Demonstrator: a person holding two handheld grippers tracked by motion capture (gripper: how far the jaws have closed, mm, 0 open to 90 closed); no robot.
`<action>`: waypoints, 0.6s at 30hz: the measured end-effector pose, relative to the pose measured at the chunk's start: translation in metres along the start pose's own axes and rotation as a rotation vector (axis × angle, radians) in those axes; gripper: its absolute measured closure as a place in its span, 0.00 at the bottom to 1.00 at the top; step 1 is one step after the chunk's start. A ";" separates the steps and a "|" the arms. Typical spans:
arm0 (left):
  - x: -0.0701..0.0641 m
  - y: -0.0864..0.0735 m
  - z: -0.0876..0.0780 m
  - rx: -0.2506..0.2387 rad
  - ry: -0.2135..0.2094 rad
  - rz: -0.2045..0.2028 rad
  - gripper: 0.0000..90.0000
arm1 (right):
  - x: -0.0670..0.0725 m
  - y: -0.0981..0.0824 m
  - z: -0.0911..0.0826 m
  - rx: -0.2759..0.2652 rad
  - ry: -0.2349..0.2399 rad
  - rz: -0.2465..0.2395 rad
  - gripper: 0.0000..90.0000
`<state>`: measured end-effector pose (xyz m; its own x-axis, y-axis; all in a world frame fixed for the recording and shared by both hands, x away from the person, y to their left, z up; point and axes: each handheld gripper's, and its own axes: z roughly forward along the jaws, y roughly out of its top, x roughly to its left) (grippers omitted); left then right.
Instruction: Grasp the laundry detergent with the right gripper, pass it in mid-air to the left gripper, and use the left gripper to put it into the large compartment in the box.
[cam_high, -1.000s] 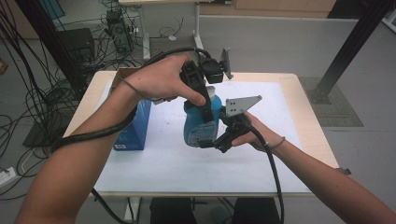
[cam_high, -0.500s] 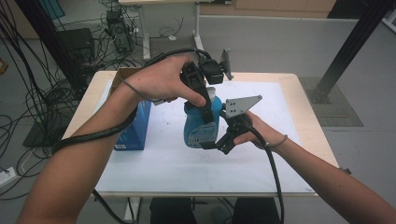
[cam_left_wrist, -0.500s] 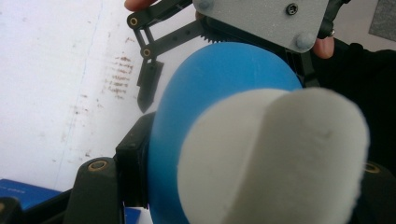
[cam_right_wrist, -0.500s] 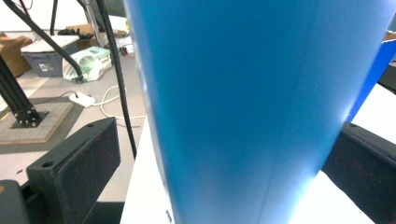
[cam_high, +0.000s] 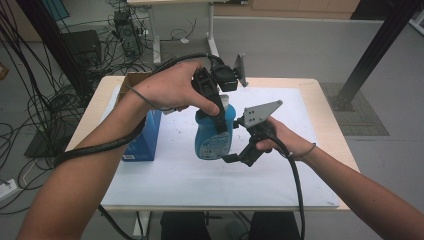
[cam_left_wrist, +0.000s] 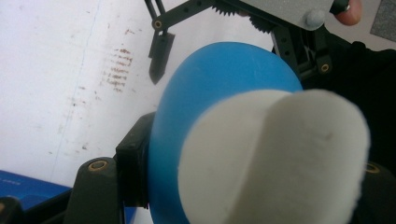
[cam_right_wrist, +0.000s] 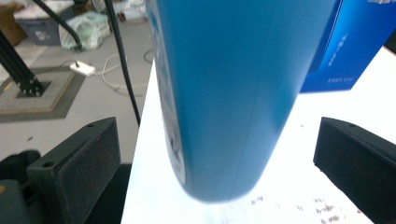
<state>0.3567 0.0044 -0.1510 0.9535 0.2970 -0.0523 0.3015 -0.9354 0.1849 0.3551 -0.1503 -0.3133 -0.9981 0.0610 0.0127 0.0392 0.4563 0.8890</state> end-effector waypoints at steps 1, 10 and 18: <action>0.000 0.000 0.000 0.002 0.000 0.000 0.40 | 0.000 0.000 -0.001 0.011 -0.003 0.000 0.00; -0.001 -0.001 -0.001 -0.003 0.010 -0.011 0.40 | -0.003 -0.001 -0.009 0.191 -0.030 0.011 0.01; -0.002 -0.001 -0.002 0.000 0.006 -0.015 0.40 | -0.007 -0.002 -0.015 0.397 -0.025 0.049 0.02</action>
<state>0.3550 0.0048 -0.1493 0.9489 0.3118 -0.0493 0.3155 -0.9308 0.1844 0.3610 -0.1647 -0.3079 -0.9932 0.1108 0.0350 0.1074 0.7596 0.6415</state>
